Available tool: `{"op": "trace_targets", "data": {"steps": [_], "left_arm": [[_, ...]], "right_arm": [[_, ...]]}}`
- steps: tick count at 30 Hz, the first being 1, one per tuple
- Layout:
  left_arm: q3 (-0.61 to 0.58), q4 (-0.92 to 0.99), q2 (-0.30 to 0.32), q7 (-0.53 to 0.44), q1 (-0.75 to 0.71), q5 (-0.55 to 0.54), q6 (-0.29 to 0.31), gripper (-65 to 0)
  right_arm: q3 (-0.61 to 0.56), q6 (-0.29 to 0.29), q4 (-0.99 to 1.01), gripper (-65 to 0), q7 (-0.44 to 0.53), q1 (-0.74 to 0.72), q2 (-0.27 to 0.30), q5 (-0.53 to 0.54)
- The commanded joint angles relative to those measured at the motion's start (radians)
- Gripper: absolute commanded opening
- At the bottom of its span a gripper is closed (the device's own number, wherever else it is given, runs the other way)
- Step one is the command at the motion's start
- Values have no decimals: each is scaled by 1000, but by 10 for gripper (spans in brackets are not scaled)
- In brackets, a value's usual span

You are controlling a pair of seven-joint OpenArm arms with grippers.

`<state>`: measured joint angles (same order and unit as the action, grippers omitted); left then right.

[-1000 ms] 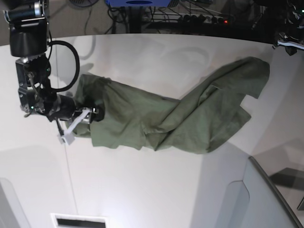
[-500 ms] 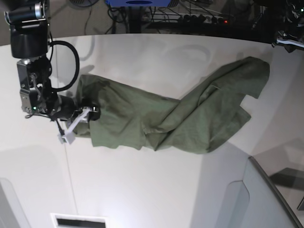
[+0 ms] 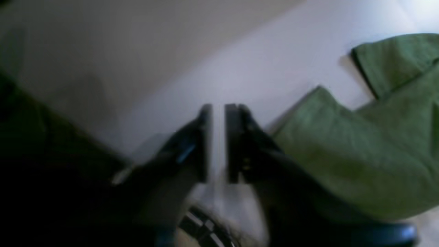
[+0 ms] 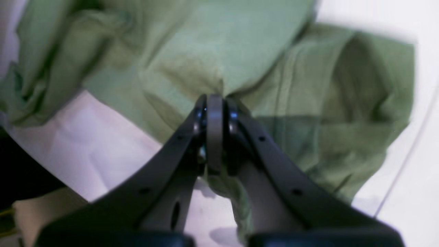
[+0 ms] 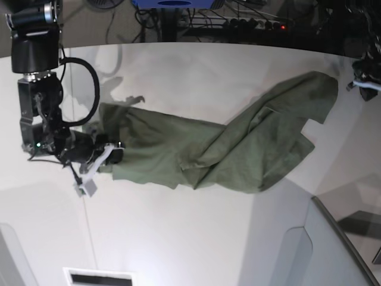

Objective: Layout the t-shirt on the table in an organized manner, then fold the t-shirt properly
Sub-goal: 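Grasp the shirt's other end with the left gripper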

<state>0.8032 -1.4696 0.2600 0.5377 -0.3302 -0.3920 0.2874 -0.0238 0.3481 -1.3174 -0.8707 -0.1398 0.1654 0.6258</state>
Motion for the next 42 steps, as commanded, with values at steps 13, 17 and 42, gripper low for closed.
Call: {"op": "trace_targets", "data": {"steps": [13, 17, 42], "left_arm": [[-321, 392, 160, -23, 306, -6, 0, -188], [-414, 439, 155, -23, 368, -6, 0, -235], [-459, 485, 118, -15, 359, -5, -4, -650]], "right_arm": [[3, 10, -225, -650, -89, -5, 6, 19], [3, 10, -225, -650, -89, -5, 6, 19], [5, 10, -225, -650, -81, -5, 7, 19]]}}
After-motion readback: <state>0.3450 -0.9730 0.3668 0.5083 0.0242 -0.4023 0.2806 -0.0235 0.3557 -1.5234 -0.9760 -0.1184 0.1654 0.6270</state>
